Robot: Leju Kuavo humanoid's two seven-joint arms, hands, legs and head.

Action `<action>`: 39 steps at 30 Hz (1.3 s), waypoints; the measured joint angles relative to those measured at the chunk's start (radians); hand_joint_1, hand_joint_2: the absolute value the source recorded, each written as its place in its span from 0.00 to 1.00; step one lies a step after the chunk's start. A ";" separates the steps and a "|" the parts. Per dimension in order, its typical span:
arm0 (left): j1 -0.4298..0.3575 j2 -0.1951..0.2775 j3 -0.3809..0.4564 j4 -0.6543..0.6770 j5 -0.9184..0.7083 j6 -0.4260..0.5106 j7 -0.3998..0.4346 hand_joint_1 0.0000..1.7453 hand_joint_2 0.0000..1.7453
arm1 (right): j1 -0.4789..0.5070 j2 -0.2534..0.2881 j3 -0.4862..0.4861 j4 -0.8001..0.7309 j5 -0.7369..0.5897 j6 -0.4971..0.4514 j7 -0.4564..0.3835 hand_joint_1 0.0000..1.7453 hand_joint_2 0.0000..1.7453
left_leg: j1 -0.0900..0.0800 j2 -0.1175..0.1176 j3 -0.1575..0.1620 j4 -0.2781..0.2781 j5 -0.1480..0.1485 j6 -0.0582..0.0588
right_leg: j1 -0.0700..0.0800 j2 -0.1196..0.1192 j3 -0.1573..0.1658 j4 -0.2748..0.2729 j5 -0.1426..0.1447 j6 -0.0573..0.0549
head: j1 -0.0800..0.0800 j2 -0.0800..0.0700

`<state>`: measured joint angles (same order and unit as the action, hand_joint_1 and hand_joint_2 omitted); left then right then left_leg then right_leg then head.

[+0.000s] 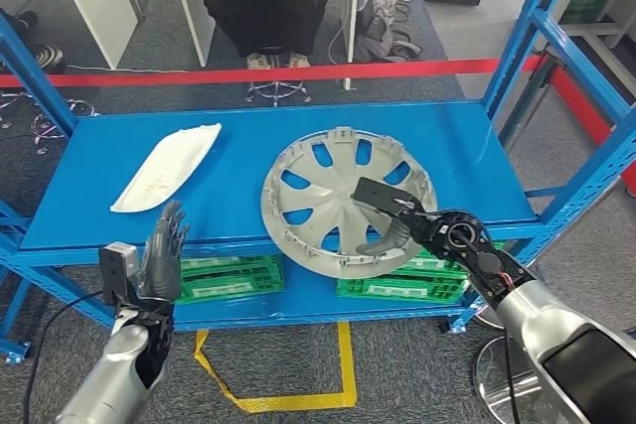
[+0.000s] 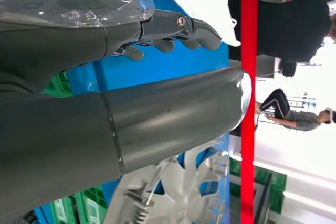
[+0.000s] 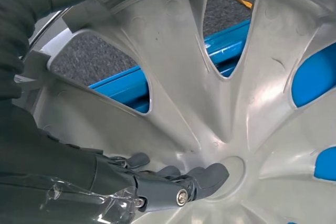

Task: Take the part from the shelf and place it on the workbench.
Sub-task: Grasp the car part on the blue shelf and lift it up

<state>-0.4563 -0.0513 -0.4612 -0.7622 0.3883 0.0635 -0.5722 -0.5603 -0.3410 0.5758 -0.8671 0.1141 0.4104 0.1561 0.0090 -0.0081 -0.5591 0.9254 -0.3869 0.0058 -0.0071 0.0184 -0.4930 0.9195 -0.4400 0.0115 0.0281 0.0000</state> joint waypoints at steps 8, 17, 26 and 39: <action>-0.017 0.000 0.000 0.000 0.000 -0.003 0.000 0.00 0.00 | -0.035 0.000 0.014 0.048 0.016 0.006 -0.009 0.00 1.00 | 0.000 0.000 0.000 0.000 0.001 0.000 | 0.000 -0.001 0.001 0.000 0.001 0.001 | 0.000 0.000; -0.021 0.001 0.000 0.000 0.006 -0.003 0.000 0.00 0.00 | -0.061 0.000 0.024 0.090 0.049 -0.042 -0.044 0.00 1.00 | 0.000 -0.002 -0.001 0.000 0.001 0.001 | 0.000 -0.002 0.001 0.000 0.001 0.001 | 0.000 0.000; -0.010 0.009 0.000 -0.001 0.025 0.018 0.004 0.00 0.00 | -0.061 0.004 0.027 0.100 0.081 -0.172 -0.078 0.00 1.00 | -0.001 -0.003 -0.003 0.000 0.001 0.001 | 0.000 -0.003 0.000 0.000 0.001 0.002 | 0.000 0.000; 0.015 0.021 0.000 -0.015 0.031 0.053 0.008 0.00 0.00 | -0.071 0.008 0.026 0.136 0.279 -0.326 -0.133 0.00 1.00 | -0.001 -0.006 -0.008 0.000 0.001 0.001 | -0.001 -0.006 -0.003 0.000 0.001 0.002 | 0.000 0.000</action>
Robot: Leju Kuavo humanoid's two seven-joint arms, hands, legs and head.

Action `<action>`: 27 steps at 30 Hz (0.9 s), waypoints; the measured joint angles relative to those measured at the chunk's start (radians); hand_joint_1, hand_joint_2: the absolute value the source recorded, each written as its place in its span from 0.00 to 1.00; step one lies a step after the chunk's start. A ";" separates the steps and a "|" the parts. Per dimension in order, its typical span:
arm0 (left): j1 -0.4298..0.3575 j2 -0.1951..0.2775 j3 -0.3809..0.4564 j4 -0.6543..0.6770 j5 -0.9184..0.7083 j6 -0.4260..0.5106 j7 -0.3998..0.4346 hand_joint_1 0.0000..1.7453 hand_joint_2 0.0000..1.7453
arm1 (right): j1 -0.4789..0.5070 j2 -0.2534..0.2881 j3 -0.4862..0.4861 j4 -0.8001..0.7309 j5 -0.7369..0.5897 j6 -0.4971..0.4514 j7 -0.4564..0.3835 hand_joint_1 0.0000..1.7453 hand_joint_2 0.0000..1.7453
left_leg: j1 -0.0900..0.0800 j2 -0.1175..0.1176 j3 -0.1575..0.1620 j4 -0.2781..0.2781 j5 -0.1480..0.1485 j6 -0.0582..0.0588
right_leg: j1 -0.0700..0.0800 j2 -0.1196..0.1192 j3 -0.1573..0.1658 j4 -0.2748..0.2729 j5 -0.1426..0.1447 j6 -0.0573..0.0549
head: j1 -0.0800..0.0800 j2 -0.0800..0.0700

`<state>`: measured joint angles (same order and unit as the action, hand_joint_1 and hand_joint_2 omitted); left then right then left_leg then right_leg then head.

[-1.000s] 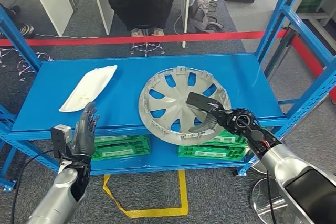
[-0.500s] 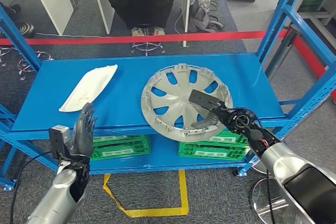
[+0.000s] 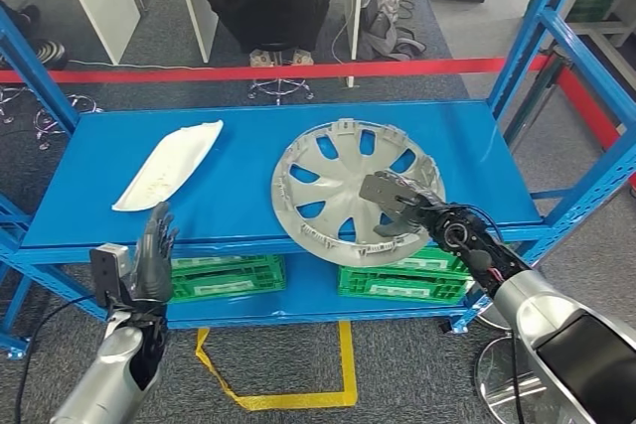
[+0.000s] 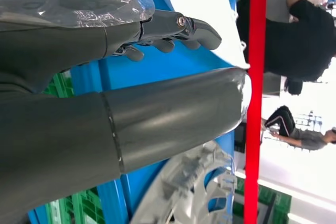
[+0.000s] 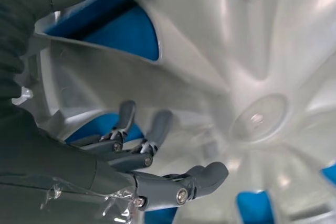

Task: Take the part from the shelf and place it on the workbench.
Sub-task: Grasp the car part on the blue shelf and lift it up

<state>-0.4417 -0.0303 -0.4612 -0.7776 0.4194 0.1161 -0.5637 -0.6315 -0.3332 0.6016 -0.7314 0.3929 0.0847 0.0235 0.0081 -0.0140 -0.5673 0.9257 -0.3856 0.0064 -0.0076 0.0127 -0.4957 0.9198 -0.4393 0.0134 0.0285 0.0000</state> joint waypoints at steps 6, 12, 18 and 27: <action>0.039 0.015 0.001 -0.034 0.004 0.018 -0.002 0.00 0.00 | -0.014 0.000 0.002 0.028 0.181 -0.182 -0.055 0.00 1.00 | 0.000 -0.001 -0.005 0.000 0.001 0.000 | 0.000 -0.001 -0.004 0.000 0.000 0.000 | 0.001 0.000; 0.056 0.028 0.003 -0.063 0.004 0.021 -0.002 0.00 0.00 | -0.009 0.008 0.012 0.030 0.309 -0.217 -0.064 0.00 1.00 | 0.000 -0.003 -0.008 0.000 0.001 0.000 | 0.000 -0.001 -0.008 0.001 0.000 0.000 | 0.000 0.000; 0.062 0.033 0.003 -0.082 0.003 0.022 0.000 0.00 0.00 | -0.008 0.012 0.016 0.029 0.330 -0.223 -0.062 0.00 1.00 | 0.000 -0.003 -0.009 0.000 0.000 -0.001 | 0.000 -0.001 -0.009 0.001 -0.001 -0.002 | 0.000 0.000; 0.064 0.038 0.003 -0.095 0.003 0.012 0.001 0.00 0.00 | 0.005 0.019 0.021 0.005 0.425 -0.207 -0.081 0.00 1.00 | 0.000 -0.002 -0.009 0.000 0.000 -0.001 | 0.000 -0.001 -0.009 0.001 -0.001 -0.002 | 0.000 0.000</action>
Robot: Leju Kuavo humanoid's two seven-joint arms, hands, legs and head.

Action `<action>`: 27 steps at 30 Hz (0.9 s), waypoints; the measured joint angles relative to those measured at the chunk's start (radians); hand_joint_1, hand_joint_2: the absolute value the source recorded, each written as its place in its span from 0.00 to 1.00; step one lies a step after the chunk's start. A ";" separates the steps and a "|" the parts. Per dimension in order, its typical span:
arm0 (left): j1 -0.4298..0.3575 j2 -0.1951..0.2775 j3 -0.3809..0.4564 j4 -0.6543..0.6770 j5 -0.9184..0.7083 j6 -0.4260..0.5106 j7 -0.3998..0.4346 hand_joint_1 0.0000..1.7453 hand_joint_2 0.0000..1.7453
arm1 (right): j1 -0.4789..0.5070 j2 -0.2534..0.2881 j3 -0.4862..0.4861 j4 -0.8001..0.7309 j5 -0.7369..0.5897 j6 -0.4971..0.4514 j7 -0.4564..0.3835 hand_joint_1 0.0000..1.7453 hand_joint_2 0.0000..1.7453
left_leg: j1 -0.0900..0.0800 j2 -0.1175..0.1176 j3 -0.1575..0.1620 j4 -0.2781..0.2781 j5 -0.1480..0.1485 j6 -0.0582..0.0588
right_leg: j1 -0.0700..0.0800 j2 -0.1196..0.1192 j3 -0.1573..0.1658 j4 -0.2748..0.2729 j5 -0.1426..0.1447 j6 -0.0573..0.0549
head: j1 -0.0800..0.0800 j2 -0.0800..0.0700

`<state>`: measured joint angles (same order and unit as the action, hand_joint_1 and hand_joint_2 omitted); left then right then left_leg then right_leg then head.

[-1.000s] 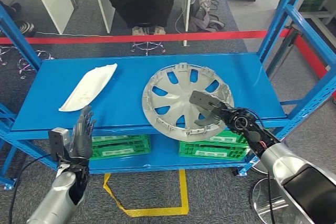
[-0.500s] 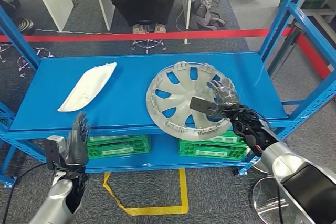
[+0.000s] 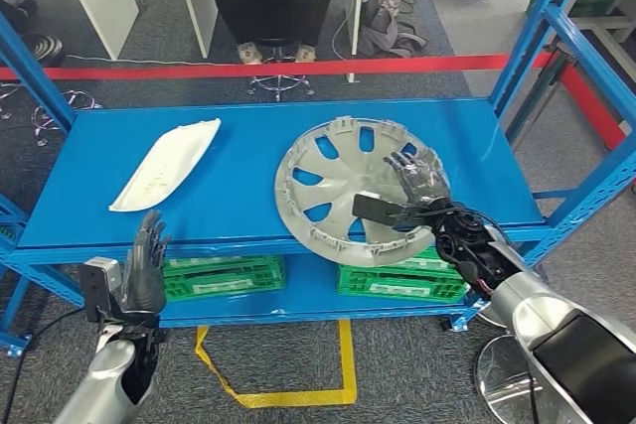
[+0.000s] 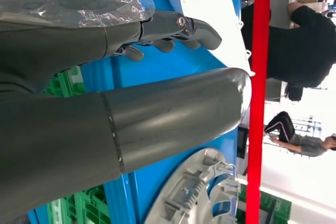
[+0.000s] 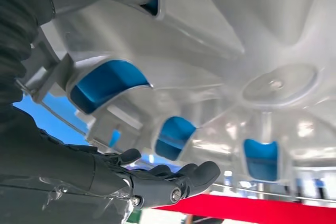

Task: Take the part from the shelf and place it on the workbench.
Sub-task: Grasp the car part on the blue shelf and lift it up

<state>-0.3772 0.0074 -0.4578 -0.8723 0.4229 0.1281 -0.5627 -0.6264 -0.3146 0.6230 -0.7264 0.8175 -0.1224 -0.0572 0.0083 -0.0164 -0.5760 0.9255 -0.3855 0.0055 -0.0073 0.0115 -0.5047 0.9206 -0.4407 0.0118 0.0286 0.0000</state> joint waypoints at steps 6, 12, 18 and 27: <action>0.000 0.000 0.000 0.000 -0.002 -0.009 0.000 0.00 0.00 | 0.031 0.001 0.001 -0.069 0.040 0.033 0.026 0.00 1.00 | 0.000 0.000 0.000 0.000 0.000 0.000 | 0.000 0.000 0.000 0.000 0.000 0.000 | 0.000 0.000; 0.009 0.005 0.002 -0.013 -0.004 0.007 0.020 0.00 0.00 | 0.049 -0.001 -0.017 -0.156 0.063 0.134 0.142 0.00 1.00 | 0.000 0.001 0.000 0.000 0.000 0.000 | 0.000 0.000 0.000 0.000 0.000 0.000 | 0.000 0.000; 0.029 0.011 0.005 -0.036 -0.007 0.021 0.034 0.00 0.00 | 0.065 -0.005 -0.031 -0.209 0.083 0.187 0.210 0.00 1.00 | 0.000 0.001 0.000 0.000 0.000 0.000 | 0.000 0.000 -0.001 0.000 0.000 0.000 | 0.000 0.000; 0.040 0.016 0.008 -0.054 -0.006 0.026 0.035 0.00 0.00 | 0.082 -0.011 -0.036 -0.246 0.080 0.193 0.217 0.00 1.00 | 0.000 0.000 0.000 0.000 0.000 0.000 | 0.000 0.000 -0.001 0.000 0.000 0.000 | 0.000 0.000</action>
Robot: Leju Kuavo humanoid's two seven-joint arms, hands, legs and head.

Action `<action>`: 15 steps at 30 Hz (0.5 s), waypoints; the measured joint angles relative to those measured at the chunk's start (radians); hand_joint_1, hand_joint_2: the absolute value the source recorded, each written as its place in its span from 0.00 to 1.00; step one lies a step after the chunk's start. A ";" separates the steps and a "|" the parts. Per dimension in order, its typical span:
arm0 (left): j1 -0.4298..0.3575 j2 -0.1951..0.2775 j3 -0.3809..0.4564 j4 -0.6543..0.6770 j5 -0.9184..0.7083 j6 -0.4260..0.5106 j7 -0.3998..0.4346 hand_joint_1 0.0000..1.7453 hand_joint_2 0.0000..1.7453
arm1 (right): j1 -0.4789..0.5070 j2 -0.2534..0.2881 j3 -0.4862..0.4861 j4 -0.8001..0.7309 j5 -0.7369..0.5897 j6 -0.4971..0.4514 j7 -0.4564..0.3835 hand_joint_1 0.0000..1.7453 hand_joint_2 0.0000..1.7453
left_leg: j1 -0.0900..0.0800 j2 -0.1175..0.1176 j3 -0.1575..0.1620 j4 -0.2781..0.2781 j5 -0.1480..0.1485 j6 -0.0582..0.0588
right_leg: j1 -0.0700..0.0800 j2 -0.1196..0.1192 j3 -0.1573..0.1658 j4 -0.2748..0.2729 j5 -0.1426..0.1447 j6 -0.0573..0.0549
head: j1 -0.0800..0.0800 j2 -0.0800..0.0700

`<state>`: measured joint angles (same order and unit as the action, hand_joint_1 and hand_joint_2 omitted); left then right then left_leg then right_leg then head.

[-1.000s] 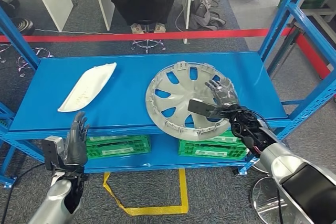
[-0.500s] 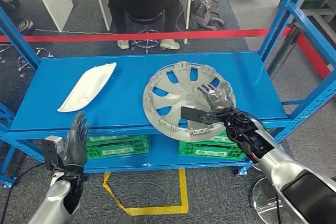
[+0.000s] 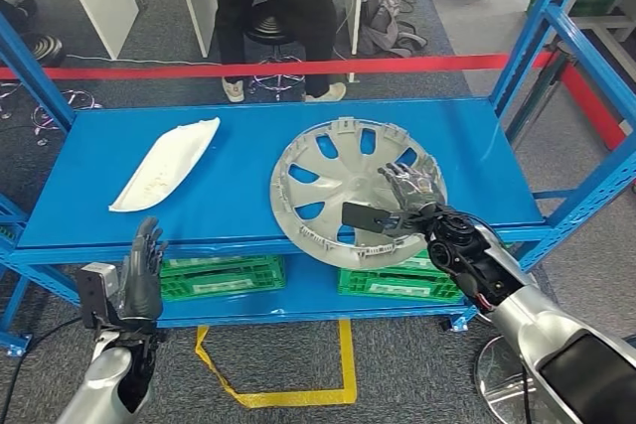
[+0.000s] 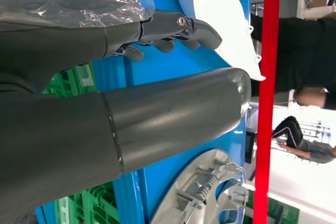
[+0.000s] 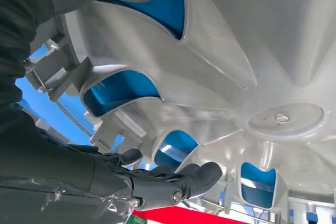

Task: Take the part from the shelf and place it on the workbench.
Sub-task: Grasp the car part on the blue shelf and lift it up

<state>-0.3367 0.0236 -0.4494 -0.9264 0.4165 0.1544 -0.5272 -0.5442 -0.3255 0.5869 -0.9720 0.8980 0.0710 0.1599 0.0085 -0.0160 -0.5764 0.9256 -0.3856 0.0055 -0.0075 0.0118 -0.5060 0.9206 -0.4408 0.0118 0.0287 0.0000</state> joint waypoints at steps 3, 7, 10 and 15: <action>0.001 0.002 0.000 -0.003 0.000 0.001 0.000 0.00 0.00 | 0.003 -0.001 0.000 -0.006 0.000 -0.004 -0.002 0.00 1.00 | 0.000 0.000 0.000 0.000 0.000 0.000 | 0.000 0.000 0.000 0.000 0.000 0.000 | 0.000 0.000; 0.003 0.003 0.000 -0.006 0.001 0.004 -0.002 0.00 0.00 | 0.004 -0.002 -0.002 -0.007 0.005 -0.038 -0.017 0.00 1.00 | 0.000 0.000 -0.001 0.000 0.000 0.000 | 0.000 0.000 -0.001 0.000 0.000 0.000 | 0.000 0.000; 0.005 0.002 0.000 -0.010 0.003 0.006 -0.004 0.00 0.00 | 0.003 -0.006 -0.008 -0.007 0.026 -0.089 -0.031 0.00 1.00 | 0.000 0.000 -0.001 0.000 0.000 0.000 | 0.000 0.000 -0.001 0.000 0.000 0.000 | 0.000 0.000; 0.006 0.002 0.000 -0.010 0.002 -0.001 -0.004 0.00 0.00 | 0.005 -0.009 -0.027 -0.008 0.049 -0.171 -0.042 0.00 1.00 | 0.000 0.000 -0.002 0.000 0.000 0.000 | 0.000 0.000 -0.002 0.000 0.000 0.000 | 0.000 0.000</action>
<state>-0.3309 0.0254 -0.4494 -0.9367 0.4180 0.1536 -0.5317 -0.5393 -0.3347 0.5602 -0.9799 0.9470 -0.0999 0.1179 0.0085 -0.0159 -0.5780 0.9258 -0.3856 0.0055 -0.0077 0.0119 -0.5079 0.9206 -0.4408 0.0119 0.0285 0.0000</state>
